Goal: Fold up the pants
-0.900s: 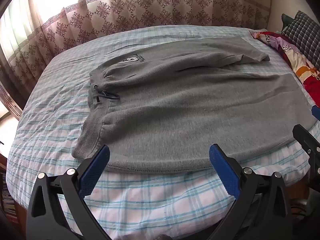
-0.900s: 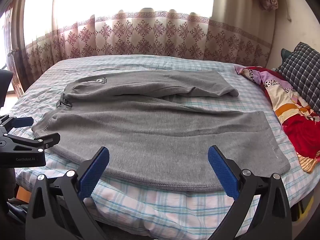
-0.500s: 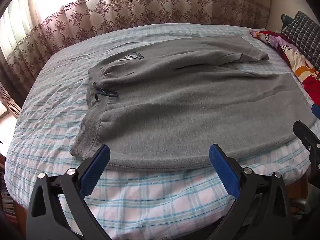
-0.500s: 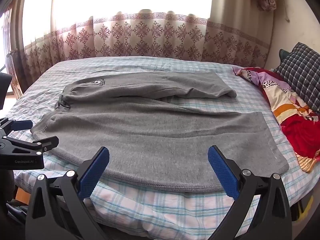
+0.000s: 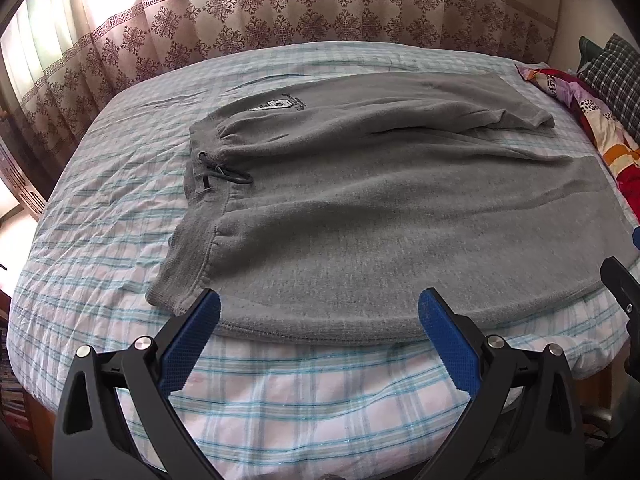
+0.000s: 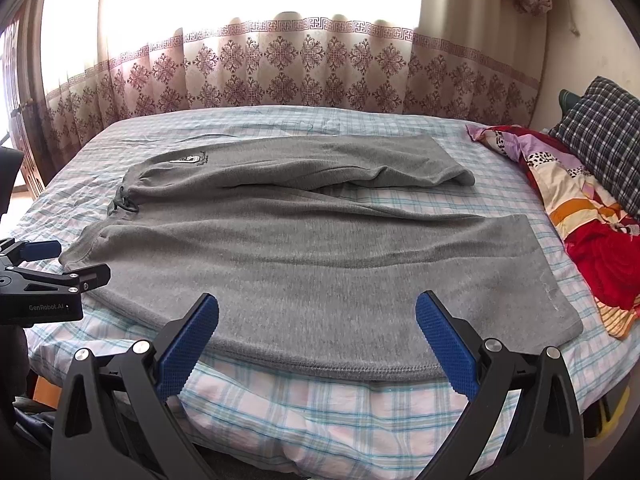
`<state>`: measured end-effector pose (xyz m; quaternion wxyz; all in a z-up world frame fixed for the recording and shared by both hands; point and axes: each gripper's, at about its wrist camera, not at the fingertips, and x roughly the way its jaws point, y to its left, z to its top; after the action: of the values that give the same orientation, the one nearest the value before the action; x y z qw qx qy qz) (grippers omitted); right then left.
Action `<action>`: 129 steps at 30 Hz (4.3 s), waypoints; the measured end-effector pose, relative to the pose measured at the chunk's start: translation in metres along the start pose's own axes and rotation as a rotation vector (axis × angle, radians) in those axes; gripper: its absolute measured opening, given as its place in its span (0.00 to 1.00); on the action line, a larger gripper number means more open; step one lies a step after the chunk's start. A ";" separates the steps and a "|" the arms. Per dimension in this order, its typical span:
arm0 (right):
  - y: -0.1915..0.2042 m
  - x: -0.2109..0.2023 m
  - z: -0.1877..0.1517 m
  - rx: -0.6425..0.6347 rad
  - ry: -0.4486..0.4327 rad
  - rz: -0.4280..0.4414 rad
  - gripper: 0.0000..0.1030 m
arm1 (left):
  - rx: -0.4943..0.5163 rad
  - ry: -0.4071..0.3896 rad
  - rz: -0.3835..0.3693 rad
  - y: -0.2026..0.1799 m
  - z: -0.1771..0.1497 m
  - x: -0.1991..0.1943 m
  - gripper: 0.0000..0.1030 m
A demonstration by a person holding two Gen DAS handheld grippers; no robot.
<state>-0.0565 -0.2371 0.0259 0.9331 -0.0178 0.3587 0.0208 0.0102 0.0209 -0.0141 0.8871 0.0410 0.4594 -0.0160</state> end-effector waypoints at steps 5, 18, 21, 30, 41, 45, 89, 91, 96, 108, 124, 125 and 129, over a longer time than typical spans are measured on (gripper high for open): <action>0.000 0.001 -0.001 0.001 0.001 0.000 0.95 | -0.058 0.013 -0.027 0.014 0.002 0.003 0.98; -0.001 0.007 -0.004 0.010 0.021 0.002 0.95 | -0.169 0.054 -0.037 0.044 0.003 0.017 0.98; -0.001 0.008 -0.004 0.011 0.026 0.004 0.95 | -0.189 0.069 -0.043 0.048 0.002 0.020 0.97; 0.000 0.014 -0.006 0.005 0.048 0.009 0.95 | -0.294 0.116 -0.094 0.066 -0.006 0.037 0.92; -0.001 0.020 -0.010 0.009 0.073 0.017 0.95 | -0.410 0.179 -0.163 0.083 -0.013 0.061 0.88; 0.000 0.022 -0.011 0.008 0.082 0.018 0.95 | -0.473 0.180 -0.203 0.092 -0.010 0.069 0.88; -0.007 0.033 -0.015 0.021 0.126 0.019 0.95 | -0.719 0.203 -0.271 0.140 -0.026 0.074 0.38; -0.007 0.035 -0.016 0.018 0.135 0.021 0.95 | -0.730 0.220 -0.267 0.140 -0.026 0.078 0.08; -0.016 0.044 -0.017 0.030 0.169 0.000 0.95 | -0.727 0.204 -0.278 0.142 -0.035 0.056 0.05; -0.075 0.076 -0.052 0.016 0.441 -0.054 0.95 | -0.624 0.206 -0.262 0.139 -0.052 0.037 0.08; -0.254 0.021 -0.059 0.526 0.263 -0.262 0.87 | -0.378 0.018 0.058 0.118 -0.033 -0.015 0.30; -0.263 0.021 -0.061 0.558 0.251 -0.247 0.85 | -0.362 0.005 0.072 0.116 -0.032 -0.018 0.30; -0.279 0.029 -0.067 0.631 0.233 -0.193 0.74 | -0.330 -0.008 0.063 0.109 -0.022 -0.015 0.31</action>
<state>-0.0654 -0.5178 -0.0387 0.8429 0.2356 0.4483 -0.1818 -0.0095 0.1313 -0.0082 0.8837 -0.0907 0.4508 0.0872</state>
